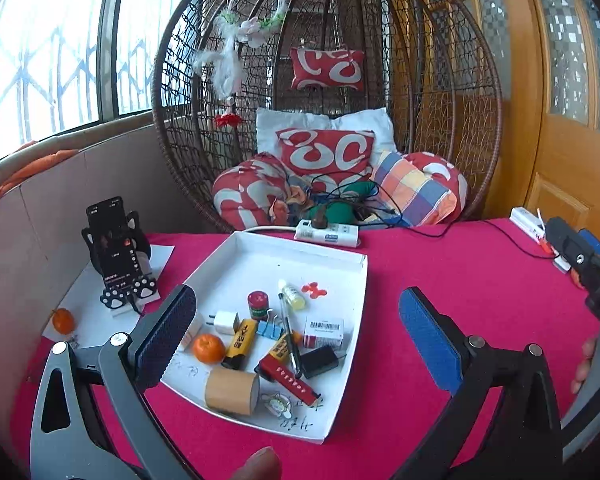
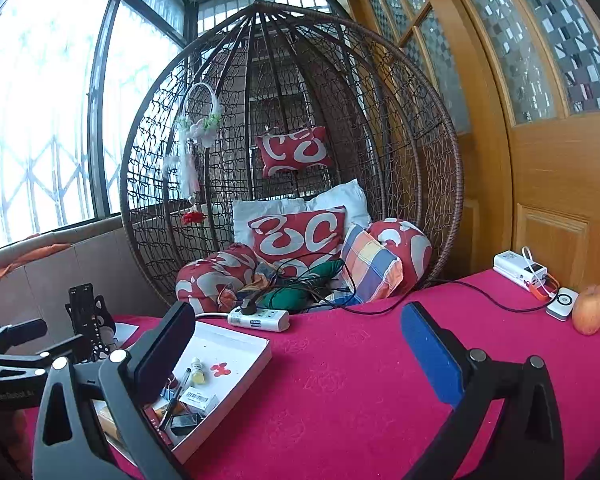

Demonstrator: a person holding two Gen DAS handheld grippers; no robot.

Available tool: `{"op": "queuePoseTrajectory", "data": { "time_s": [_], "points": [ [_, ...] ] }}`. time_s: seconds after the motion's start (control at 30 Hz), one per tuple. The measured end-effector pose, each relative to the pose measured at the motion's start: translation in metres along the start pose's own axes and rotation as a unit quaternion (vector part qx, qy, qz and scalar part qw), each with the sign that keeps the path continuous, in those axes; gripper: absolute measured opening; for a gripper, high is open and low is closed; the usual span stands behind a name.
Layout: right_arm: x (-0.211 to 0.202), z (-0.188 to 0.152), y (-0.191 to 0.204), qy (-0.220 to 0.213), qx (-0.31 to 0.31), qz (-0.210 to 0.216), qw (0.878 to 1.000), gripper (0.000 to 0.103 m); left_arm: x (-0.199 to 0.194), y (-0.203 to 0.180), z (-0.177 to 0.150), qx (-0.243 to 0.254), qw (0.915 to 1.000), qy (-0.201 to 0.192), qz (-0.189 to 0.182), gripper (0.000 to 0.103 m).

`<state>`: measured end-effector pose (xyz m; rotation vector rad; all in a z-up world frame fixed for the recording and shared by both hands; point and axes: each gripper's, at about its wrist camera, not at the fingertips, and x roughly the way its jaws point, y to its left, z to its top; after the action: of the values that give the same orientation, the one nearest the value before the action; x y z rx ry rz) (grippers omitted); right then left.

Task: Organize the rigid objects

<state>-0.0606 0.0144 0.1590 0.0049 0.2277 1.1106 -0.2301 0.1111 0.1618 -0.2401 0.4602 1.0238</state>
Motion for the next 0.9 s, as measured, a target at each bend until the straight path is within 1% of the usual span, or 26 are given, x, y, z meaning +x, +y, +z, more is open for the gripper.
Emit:
{"op": "queuePoseTrajectory", "data": {
  "time_s": [0.07, 0.2, 0.33, 0.43, 0.47, 0.5, 0.67, 0.9],
  "points": [
    [-0.005, 0.000, -0.006, 0.008, 0.003, 0.000, 1.000, 0.103, -0.002, -0.005, -0.004, 0.008, 0.9998, 0.006, 0.015, 0.103],
    [-0.017, -0.005, -0.019, 0.006, 0.022, 0.001, 1.000, 0.103, -0.008, -0.011, -0.015, 0.009, 0.9994, 0.017, 0.029, 0.103],
    [-0.031, -0.008, -0.032, 0.008, 0.045, 0.007, 0.999, 0.103, -0.016, -0.012, -0.022, 0.002, 0.9995, 0.023, 0.021, 0.103],
    [-0.039, -0.006, -0.039, 0.025, 0.065, 0.047, 0.996, 0.103, -0.025, -0.012, -0.025, -0.004, 0.9997, 0.019, 0.014, 0.103],
    [-0.043, -0.004, -0.040, 0.026, 0.070, 0.055, 0.996, 0.103, -0.028, -0.012, -0.026, -0.007, 0.9998, 0.017, 0.012, 0.103],
    [-0.048, -0.004, -0.040, 0.022, 0.070, 0.053, 0.996, 0.103, -0.030, -0.012, -0.027, -0.010, 0.9998, 0.016, 0.008, 0.103],
    [-0.069, -0.001, -0.037, -0.020, 0.052, 0.009, 0.998, 0.103, -0.032, -0.011, -0.030, -0.018, 0.9995, 0.027, 0.005, 0.103],
    [-0.077, -0.007, -0.048, -0.033, 0.092, -0.012, 0.995, 0.103, -0.032, -0.009, -0.039, -0.023, 0.9993, 0.029, 0.001, 0.103]
  ]
}}
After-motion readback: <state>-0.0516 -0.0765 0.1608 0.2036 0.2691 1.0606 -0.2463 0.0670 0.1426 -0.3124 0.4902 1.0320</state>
